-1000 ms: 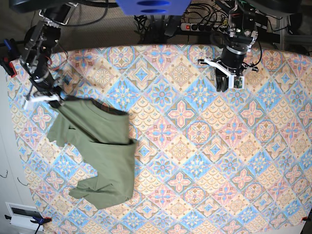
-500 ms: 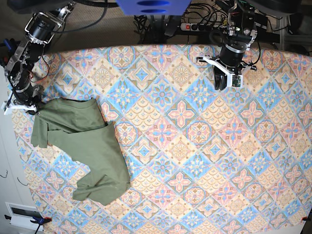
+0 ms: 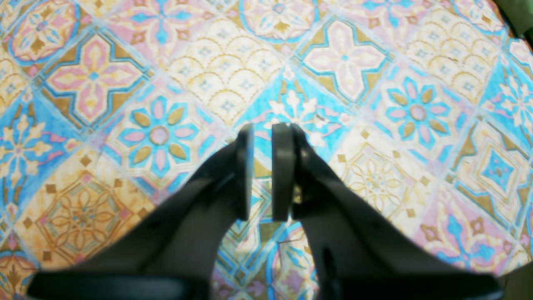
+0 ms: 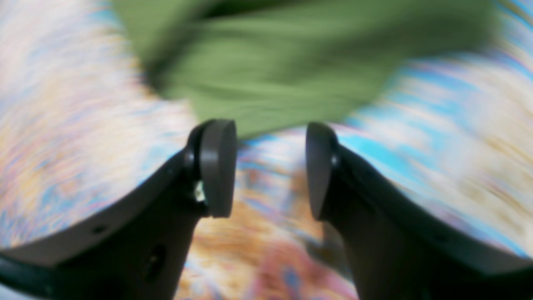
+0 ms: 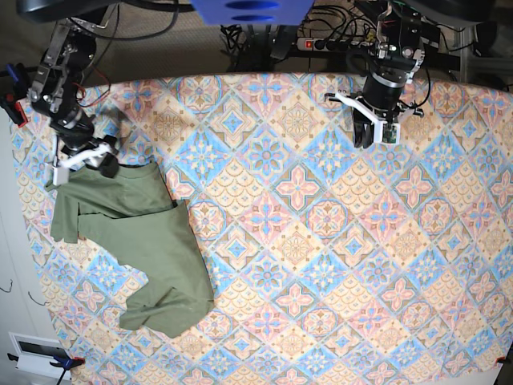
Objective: Layout the t-shirt on the table in an organized manner, then fold the t-shirt properly
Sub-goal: 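Drag the grasped shirt edge away from the left arm and release, then regrasp the shirt with the right gripper and lift it, then reach the left gripper across and grasp the shirt near the right gripper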
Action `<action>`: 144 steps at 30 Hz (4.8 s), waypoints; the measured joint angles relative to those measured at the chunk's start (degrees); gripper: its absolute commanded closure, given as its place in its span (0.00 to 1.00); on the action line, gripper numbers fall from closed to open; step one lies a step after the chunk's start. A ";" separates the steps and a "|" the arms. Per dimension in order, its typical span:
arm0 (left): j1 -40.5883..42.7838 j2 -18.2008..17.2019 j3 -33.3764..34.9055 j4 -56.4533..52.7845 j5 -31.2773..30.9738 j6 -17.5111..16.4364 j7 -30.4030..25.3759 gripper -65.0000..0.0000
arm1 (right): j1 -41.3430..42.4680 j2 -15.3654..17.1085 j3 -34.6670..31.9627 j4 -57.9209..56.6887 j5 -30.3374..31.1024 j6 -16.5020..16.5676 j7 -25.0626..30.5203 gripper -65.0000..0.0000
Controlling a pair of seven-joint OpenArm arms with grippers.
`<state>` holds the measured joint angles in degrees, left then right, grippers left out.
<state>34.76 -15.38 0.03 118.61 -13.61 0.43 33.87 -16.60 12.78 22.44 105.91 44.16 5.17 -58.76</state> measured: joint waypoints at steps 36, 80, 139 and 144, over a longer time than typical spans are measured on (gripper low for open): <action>-4.74 -0.02 0.02 -0.22 0.26 -0.04 0.20 0.87 | 3.28 -2.10 9.07 -1.20 -1.07 11.87 2.54 0.99; -51.93 23.04 51.95 -54.95 0.68 -3.76 1.29 0.57 | -2.75 0.87 8.02 -1.62 8.39 12.17 1.86 0.99; -54.01 23.32 60.98 -55.65 -0.22 -1.90 -5.79 0.56 | -5.31 8.68 13.46 6.91 37.16 34.27 -17.79 0.96; -53.00 23.17 60.83 -52.48 -3.08 -1.53 -5.60 0.56 | -5.33 8.70 13.46 6.91 37.13 34.27 -17.79 0.96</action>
<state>-18.24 7.79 60.86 66.13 -16.69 -1.10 28.27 -21.93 21.47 35.90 112.81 81.30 39.44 -76.55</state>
